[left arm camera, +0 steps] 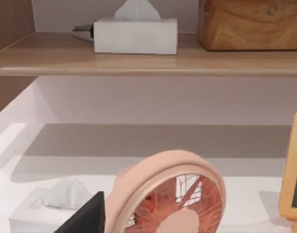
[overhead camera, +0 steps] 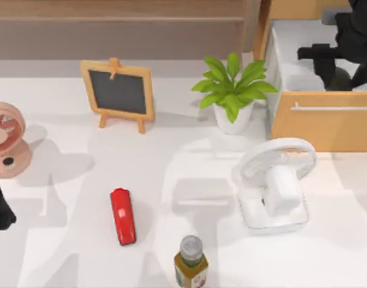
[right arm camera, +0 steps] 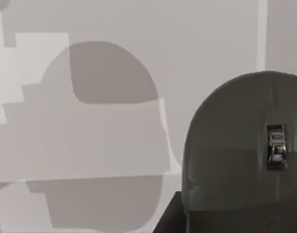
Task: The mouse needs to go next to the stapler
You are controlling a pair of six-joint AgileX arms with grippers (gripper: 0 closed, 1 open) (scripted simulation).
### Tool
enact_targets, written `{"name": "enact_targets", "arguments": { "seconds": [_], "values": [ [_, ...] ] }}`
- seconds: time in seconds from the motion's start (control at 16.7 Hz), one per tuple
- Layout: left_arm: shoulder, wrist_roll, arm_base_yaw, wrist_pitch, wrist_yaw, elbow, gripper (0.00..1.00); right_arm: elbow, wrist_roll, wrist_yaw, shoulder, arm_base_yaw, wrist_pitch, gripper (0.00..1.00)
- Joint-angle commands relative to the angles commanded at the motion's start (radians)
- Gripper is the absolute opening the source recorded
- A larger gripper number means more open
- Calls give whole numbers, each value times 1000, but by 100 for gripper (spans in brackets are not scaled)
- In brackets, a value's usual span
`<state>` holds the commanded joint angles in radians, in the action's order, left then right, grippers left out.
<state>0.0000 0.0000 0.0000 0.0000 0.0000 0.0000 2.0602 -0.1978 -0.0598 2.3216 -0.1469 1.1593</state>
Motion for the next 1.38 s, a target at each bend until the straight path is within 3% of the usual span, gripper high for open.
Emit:
{"name": "enact_targets", "arguments": {
  "seconds": [0.48, 0.96, 1.38],
  "values": [
    [0, 0, 0, 0, 0, 0, 100, -19, -288, -44, -200, -132, -25, 0],
    [0, 0, 0, 0, 0, 0, 100, -123, -573, -9, -283, -452, -90, 0],
    [0, 0, 0, 0, 0, 0, 100, -282, -694, 18, -240, -709, -139, 0]
  ]
}}
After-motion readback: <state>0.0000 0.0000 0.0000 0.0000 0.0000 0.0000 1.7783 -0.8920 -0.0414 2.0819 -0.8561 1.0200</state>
